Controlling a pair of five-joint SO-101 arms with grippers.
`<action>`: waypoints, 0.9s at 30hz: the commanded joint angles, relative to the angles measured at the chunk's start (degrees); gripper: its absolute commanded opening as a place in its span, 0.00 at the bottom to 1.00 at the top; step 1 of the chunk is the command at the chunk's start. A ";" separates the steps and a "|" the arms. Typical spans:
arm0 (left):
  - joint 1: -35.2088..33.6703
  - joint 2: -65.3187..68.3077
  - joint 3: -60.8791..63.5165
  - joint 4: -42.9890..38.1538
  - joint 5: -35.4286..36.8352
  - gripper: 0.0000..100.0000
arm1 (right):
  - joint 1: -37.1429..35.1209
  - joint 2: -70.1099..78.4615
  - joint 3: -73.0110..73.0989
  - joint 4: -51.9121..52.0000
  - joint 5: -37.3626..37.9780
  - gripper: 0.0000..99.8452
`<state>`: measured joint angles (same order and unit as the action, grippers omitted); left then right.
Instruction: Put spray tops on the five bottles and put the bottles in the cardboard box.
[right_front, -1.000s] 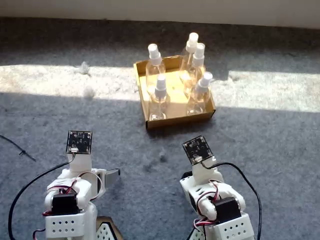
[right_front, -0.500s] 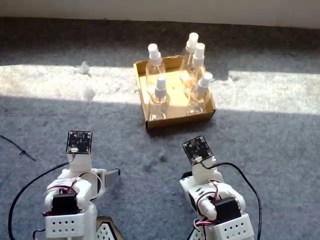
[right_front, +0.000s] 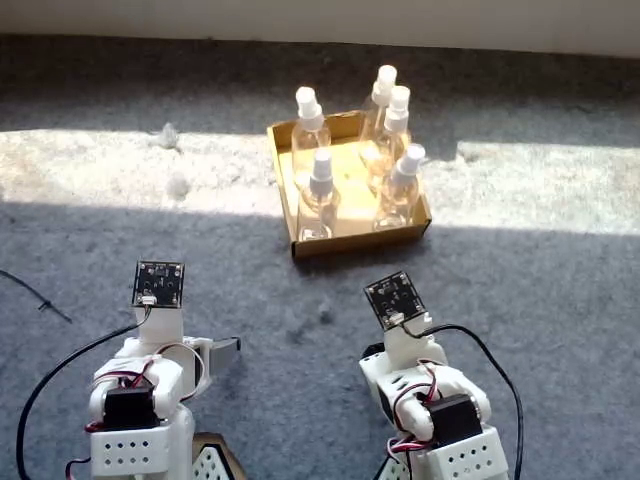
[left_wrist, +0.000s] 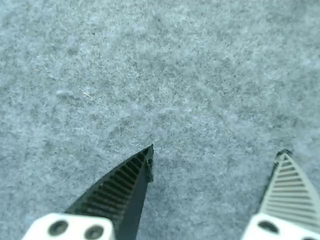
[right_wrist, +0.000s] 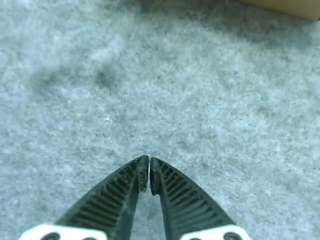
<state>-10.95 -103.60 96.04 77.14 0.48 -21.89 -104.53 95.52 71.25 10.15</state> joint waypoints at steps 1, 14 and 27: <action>-0.57 -0.48 1.10 0.18 0.62 0.34 | -0.13 -0.48 9.98 0.31 0.35 0.00; -0.57 -0.48 1.10 0.18 0.62 0.34 | -0.13 -0.48 9.98 0.31 0.79 0.00; -0.57 -0.48 1.10 0.18 0.62 0.34 | 0.40 -0.57 9.98 0.31 0.44 0.00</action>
<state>-10.95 -103.60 96.04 77.14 0.48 -21.89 -104.53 95.52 71.25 10.42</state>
